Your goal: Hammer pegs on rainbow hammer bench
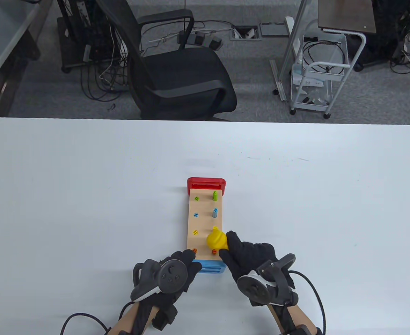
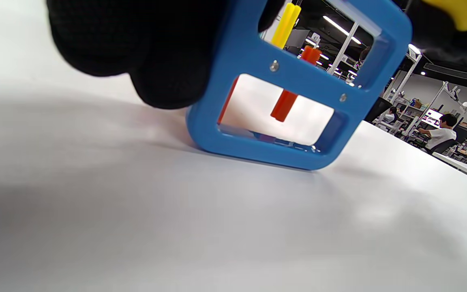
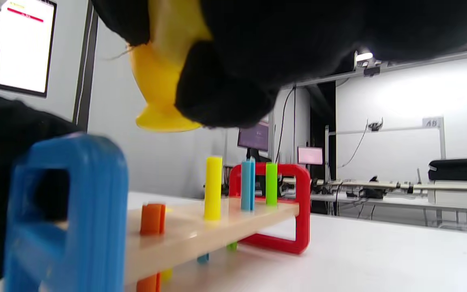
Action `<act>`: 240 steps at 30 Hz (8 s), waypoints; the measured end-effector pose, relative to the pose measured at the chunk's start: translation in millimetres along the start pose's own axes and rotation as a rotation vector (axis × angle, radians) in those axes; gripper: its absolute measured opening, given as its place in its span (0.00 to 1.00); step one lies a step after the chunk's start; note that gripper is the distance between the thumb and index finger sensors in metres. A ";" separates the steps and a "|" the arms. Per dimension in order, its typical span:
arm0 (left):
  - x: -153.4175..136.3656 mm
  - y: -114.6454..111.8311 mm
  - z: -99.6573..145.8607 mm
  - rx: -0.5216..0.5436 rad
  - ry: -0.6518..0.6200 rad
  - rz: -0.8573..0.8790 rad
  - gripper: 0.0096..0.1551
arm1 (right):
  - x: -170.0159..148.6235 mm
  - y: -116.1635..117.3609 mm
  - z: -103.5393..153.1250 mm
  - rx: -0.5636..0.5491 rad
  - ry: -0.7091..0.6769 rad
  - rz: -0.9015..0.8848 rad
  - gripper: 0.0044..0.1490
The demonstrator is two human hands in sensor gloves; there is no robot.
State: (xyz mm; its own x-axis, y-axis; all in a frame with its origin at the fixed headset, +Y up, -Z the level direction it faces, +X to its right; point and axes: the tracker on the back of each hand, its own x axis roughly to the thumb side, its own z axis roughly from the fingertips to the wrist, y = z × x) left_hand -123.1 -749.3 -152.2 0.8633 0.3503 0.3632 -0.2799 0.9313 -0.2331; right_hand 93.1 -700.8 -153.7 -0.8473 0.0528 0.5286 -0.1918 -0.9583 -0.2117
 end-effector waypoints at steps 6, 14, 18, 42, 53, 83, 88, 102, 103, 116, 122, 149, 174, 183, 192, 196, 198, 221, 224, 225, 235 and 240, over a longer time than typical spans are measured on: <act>-0.2 0.0 0.0 -0.001 0.000 0.002 0.39 | 2.5 -5.9 2.0 -0.054 -0.030 0.040 0.38; -0.4 0.2 0.1 -0.004 0.000 0.002 0.39 | 2.9 -5.6 0.2 -0.020 -0.027 0.052 0.38; -0.2 0.1 -0.1 -0.005 -0.002 0.003 0.39 | 1.2 15.7 -3.5 0.232 0.040 0.171 0.38; -0.4 1.1 -0.7 -0.010 -0.004 0.008 0.39 | -20.9 -24.1 -1.7 -0.017 0.167 -0.088 0.40; -0.6 1.0 -0.6 -0.010 -0.008 0.011 0.39 | -16.5 -22.9 -28.1 0.023 0.216 -0.297 0.39; 0.0 0.3 -0.3 -0.009 -0.010 0.012 0.39 | -6.4 11.2 -30.6 0.247 0.321 -0.105 0.41; -0.2 0.4 -0.2 -0.008 -0.011 0.013 0.39 | -1.8 -14.5 -30.6 -0.117 0.230 -0.194 0.40; -0.4 0.3 -0.4 -0.007 -0.010 0.010 0.39 | -5.0 1.4 -31.6 0.089 0.295 -0.210 0.41; -0.5 0.3 -0.4 -0.007 -0.011 0.008 0.39 | -5.6 -8.6 -31.0 0.102 0.275 -0.200 0.41; -0.6 0.3 -1.1 -0.010 -0.011 0.012 0.39 | -10.5 -20.7 -23.1 -0.218 0.283 -0.173 0.41; -0.5 0.1 -0.9 -0.008 -0.010 0.008 0.39 | -4.0 -14.5 -32.0 0.014 0.262 -0.083 0.40; -1.1 -0.2 -0.5 -0.014 -0.012 0.013 0.40 | -6.3 -14.6 -30.1 0.055 0.286 -0.132 0.41; -0.9 -0.5 -0.9 -0.009 -0.012 0.010 0.40 | -3.7 6.8 -26.8 0.043 0.350 -0.091 0.41; -0.8 -0.6 -1.0 -0.010 -0.011 0.010 0.40 | -7.2 19.4 -22.6 0.167 0.325 -0.136 0.41; -0.9 -0.6 -0.8 -0.013 -0.010 0.010 0.40 | 0.4 13.8 -22.2 0.256 0.399 0.003 0.42; -1.1 -0.4 -0.4 -0.013 -0.011 0.011 0.40 | 0.2 -27.7 -29.7 0.016 0.307 0.006 0.41; -0.8 -0.4 -0.2 -0.009 -0.011 0.006 0.40 | -0.6 -25.3 -26.1 -0.248 0.294 -0.077 0.41; -0.8 -0.5 -0.9 -0.013 -0.009 0.008 0.40 | -0.1 12.4 -32.0 0.173 0.246 0.001 0.41; -0.9 -0.2 -0.6 -0.012 -0.010 0.008 0.40 | 4.5 -16.2 -31.5 0.080 0.262 0.059 0.40; -1.0 -0.2 -0.6 -0.013 -0.011 0.009 0.40 | 5.3 -24.0 -28.1 -0.083 0.259 0.065 0.40; -1.1 -0.3 -0.7 -0.011 -0.010 0.008 0.40 | 13.7 -22.7 -30.5 -0.175 0.233 0.103 0.40; -0.8 -0.5 -1.1 -0.015 -0.008 0.008 0.40 | 5.5 12.2 -26.2 0.177 0.336 0.105 0.41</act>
State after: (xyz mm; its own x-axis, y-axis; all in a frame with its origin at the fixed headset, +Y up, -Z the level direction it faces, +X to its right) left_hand -123.2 -750.2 -153.3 0.8577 0.3585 0.3684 -0.2801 0.9269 -0.2498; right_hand 73.1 -704.9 -174.9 -0.9783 0.0133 0.2066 -0.0325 -0.9954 -0.0899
